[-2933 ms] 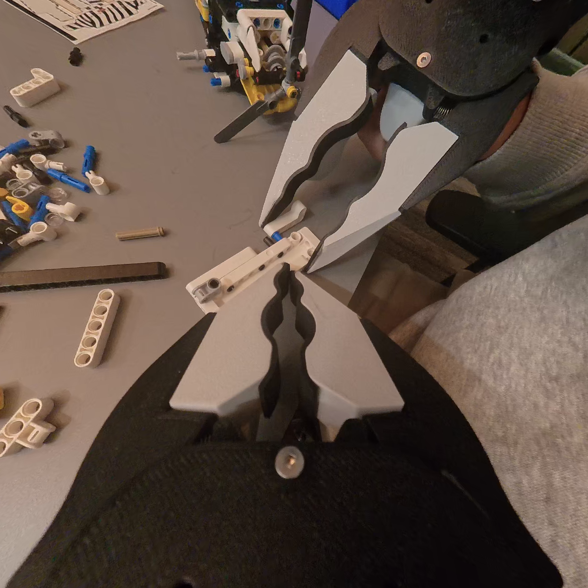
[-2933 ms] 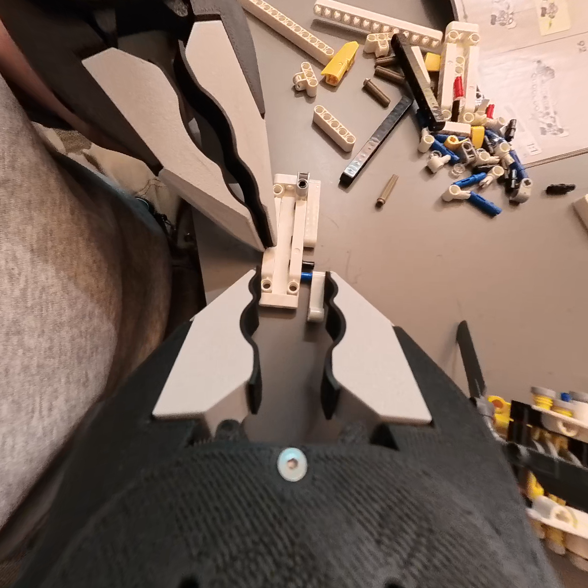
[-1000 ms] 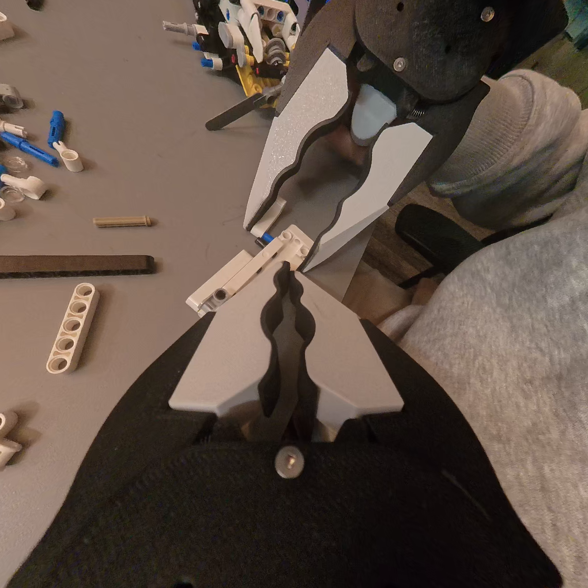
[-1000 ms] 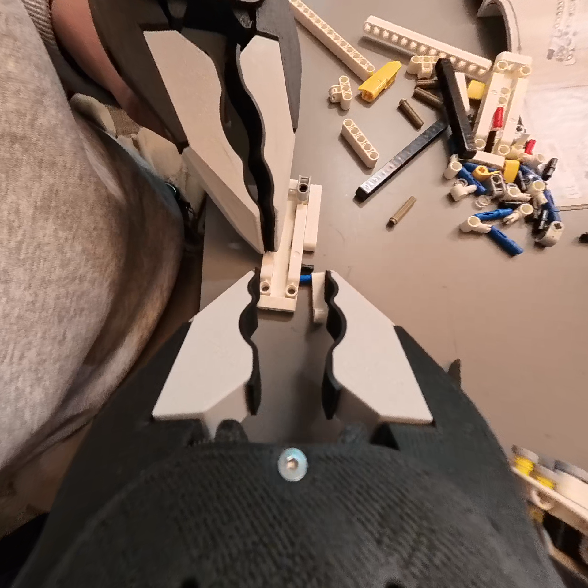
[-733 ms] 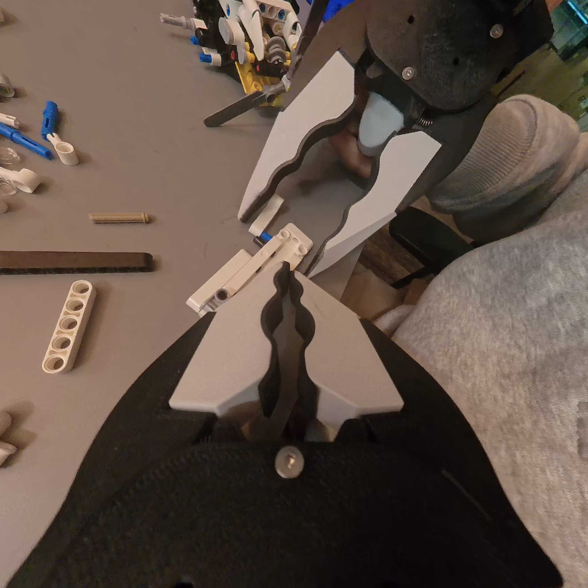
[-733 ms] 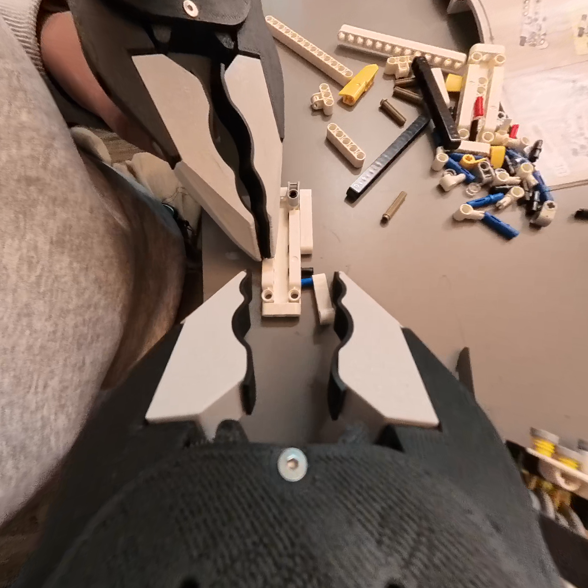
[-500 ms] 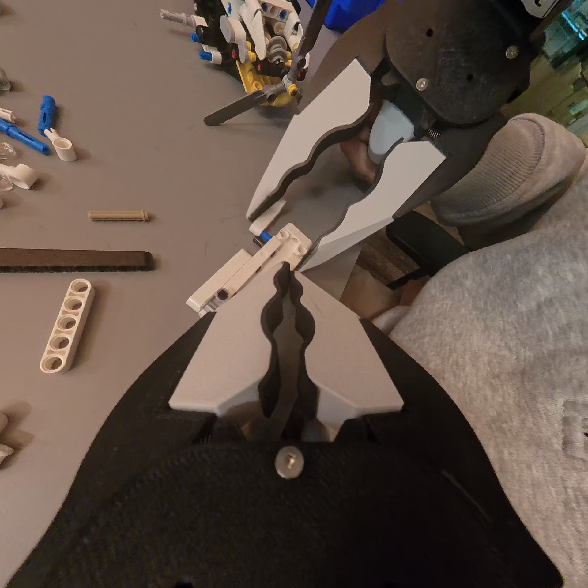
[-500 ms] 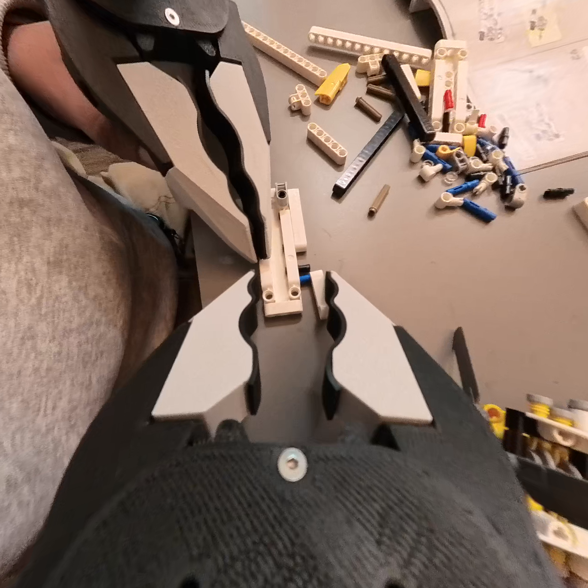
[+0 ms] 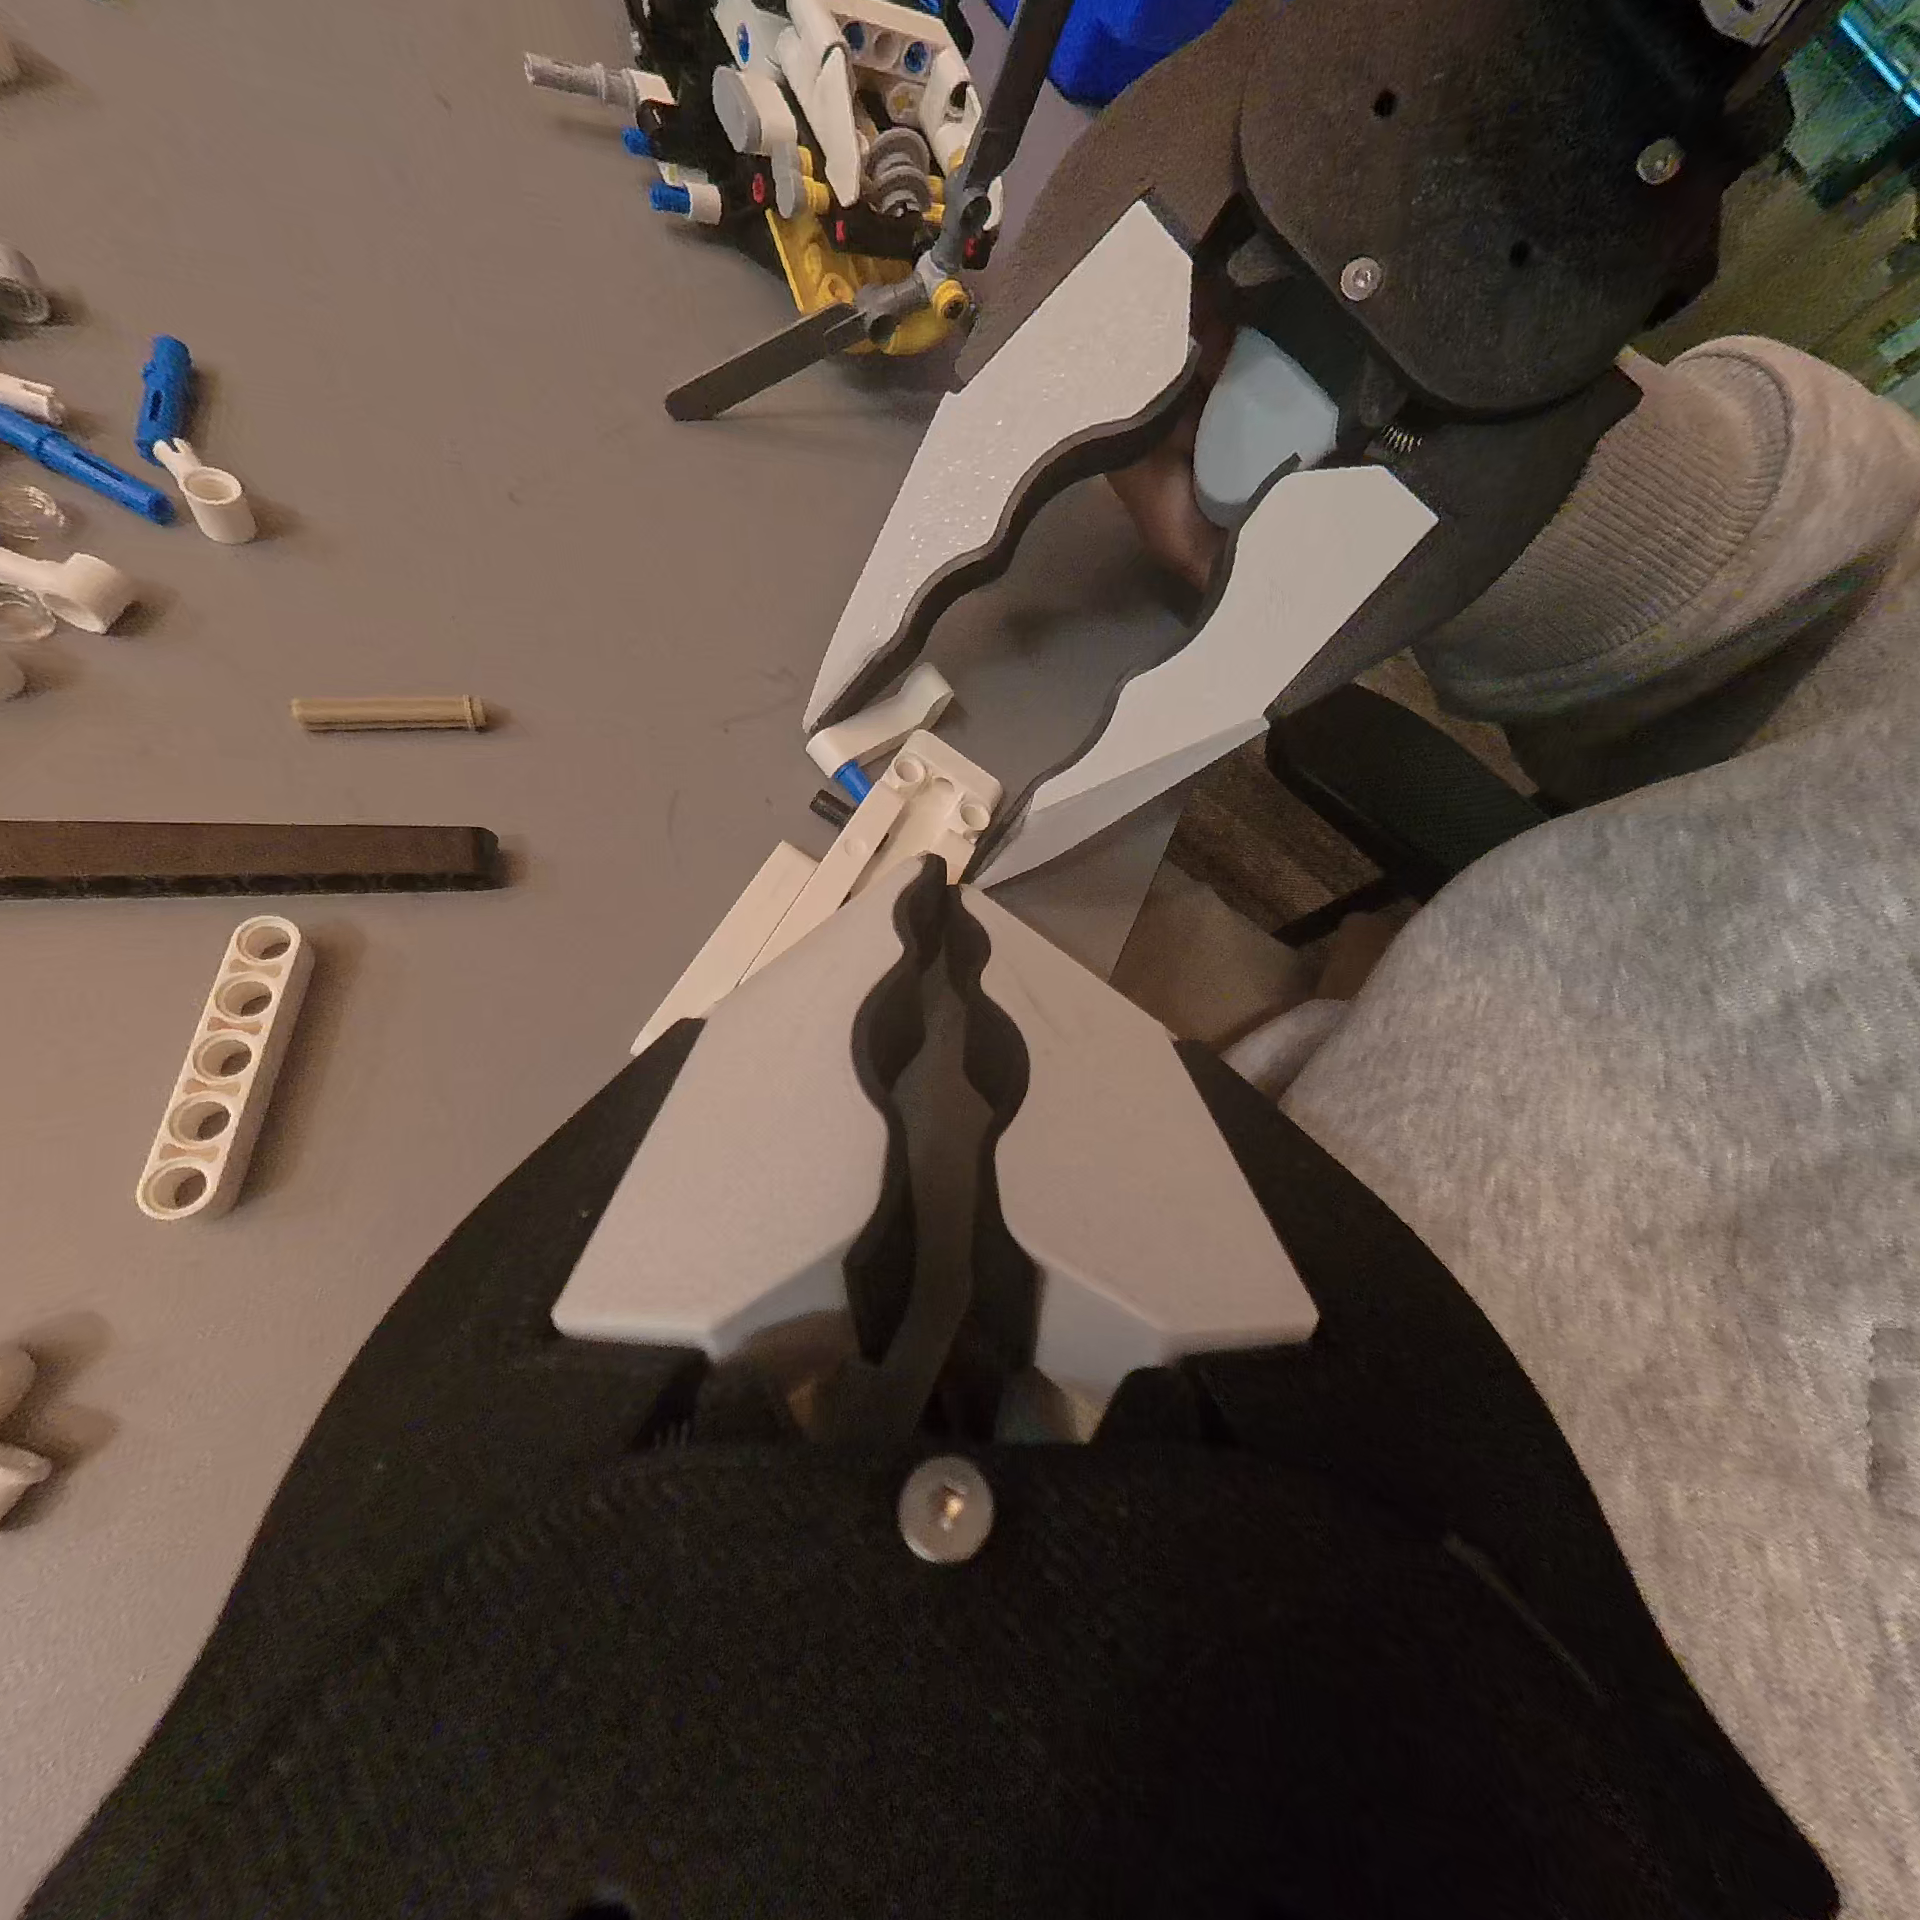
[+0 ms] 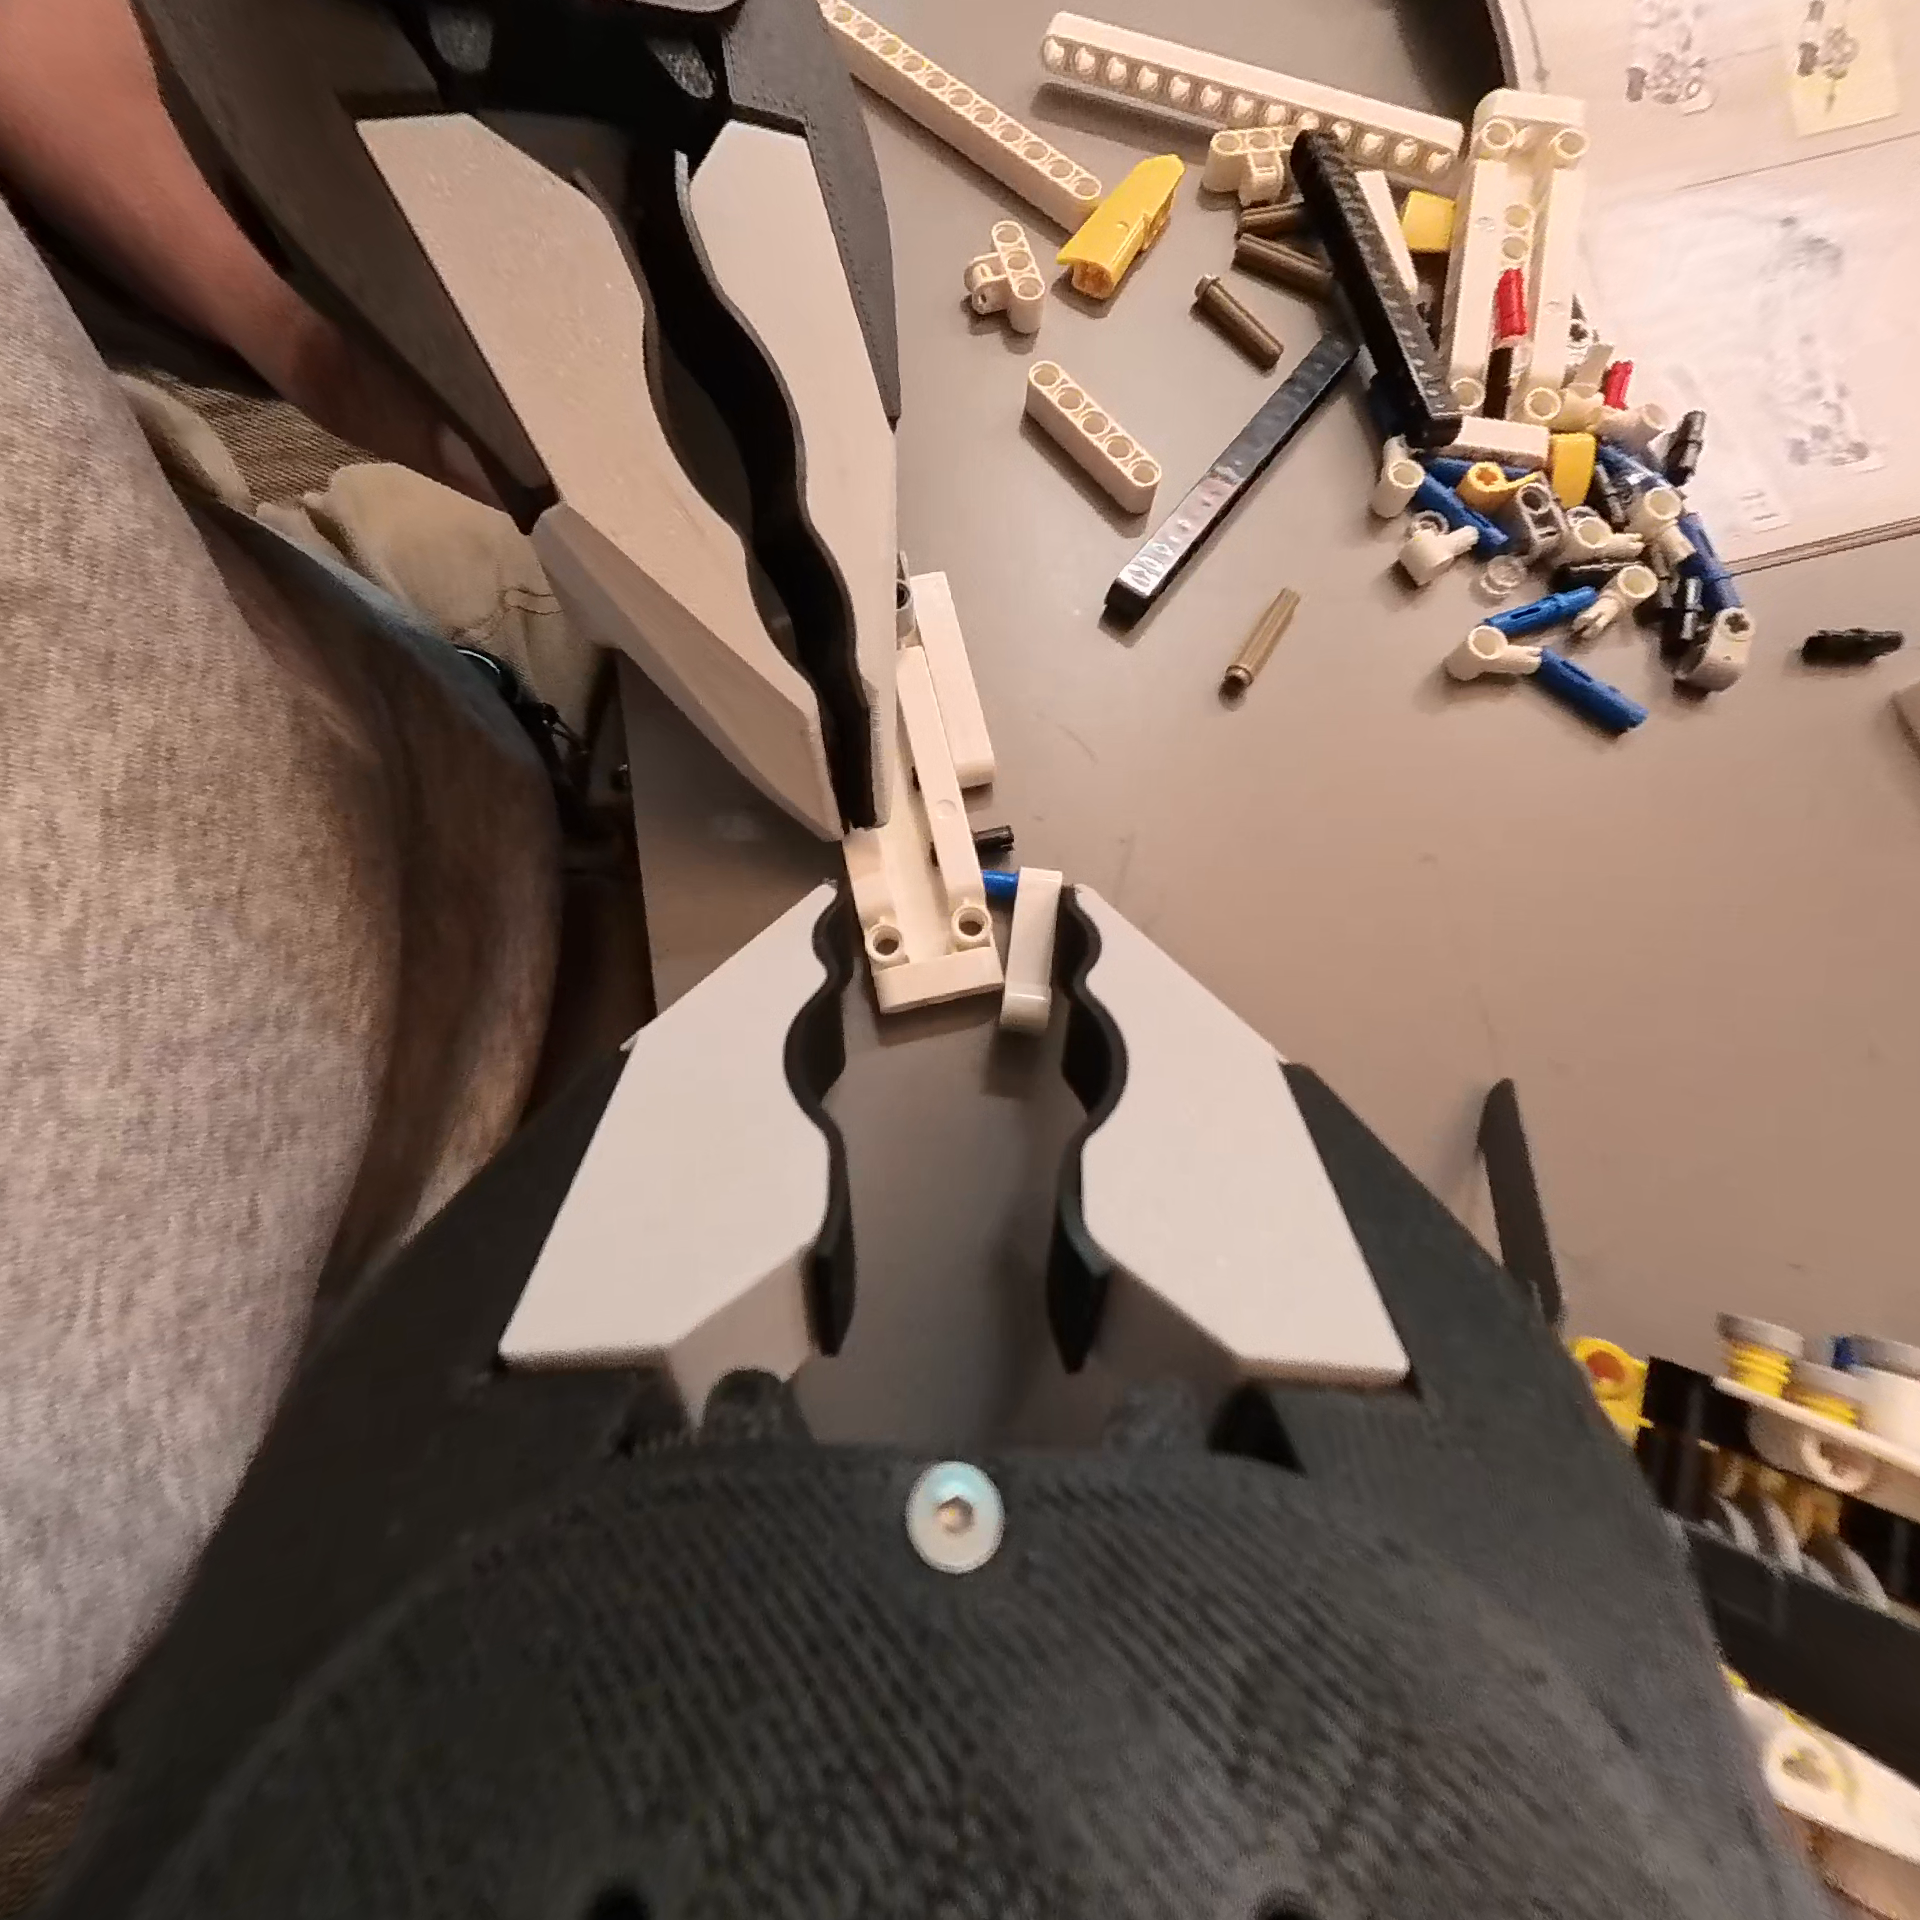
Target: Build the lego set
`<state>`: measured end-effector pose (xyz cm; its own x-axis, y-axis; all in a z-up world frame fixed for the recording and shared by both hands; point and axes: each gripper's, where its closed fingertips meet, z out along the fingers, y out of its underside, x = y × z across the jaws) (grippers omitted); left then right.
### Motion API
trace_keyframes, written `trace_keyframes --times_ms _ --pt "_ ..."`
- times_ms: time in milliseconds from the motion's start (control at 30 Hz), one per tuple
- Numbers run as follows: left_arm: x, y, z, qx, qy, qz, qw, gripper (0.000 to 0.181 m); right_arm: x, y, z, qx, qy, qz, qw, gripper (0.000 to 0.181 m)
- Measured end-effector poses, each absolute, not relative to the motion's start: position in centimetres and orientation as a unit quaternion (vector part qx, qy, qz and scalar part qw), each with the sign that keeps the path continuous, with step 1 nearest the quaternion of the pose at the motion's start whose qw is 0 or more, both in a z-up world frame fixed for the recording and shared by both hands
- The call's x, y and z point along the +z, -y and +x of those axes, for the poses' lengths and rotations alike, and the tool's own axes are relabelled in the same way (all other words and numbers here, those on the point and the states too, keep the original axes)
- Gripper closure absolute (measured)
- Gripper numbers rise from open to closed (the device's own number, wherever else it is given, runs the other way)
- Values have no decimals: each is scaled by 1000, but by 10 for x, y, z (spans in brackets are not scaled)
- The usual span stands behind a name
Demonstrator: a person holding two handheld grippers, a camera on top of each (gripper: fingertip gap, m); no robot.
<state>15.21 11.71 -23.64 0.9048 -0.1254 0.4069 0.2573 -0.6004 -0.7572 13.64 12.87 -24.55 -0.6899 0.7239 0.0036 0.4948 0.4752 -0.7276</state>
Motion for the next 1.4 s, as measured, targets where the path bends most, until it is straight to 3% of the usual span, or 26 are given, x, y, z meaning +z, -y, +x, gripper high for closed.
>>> trace_keyframes --times_ms 300,967,1133,1400 --pt "-235 -118 145 -184 48 -865 465 181 -246 -126 146 356 843 -371 157 144" --pt "-213 -102 159 -134 23 -863 486 181 -242 -130 137 368 749 -483 265 139" --pt "-190 -106 167 -120 24 -852 508 181 -222 -135 137 423 708 -477 303 126" --pt "-167 -126 206 -140 7 -833 535 179 -175 -155 152 497 620 -481 371 124"
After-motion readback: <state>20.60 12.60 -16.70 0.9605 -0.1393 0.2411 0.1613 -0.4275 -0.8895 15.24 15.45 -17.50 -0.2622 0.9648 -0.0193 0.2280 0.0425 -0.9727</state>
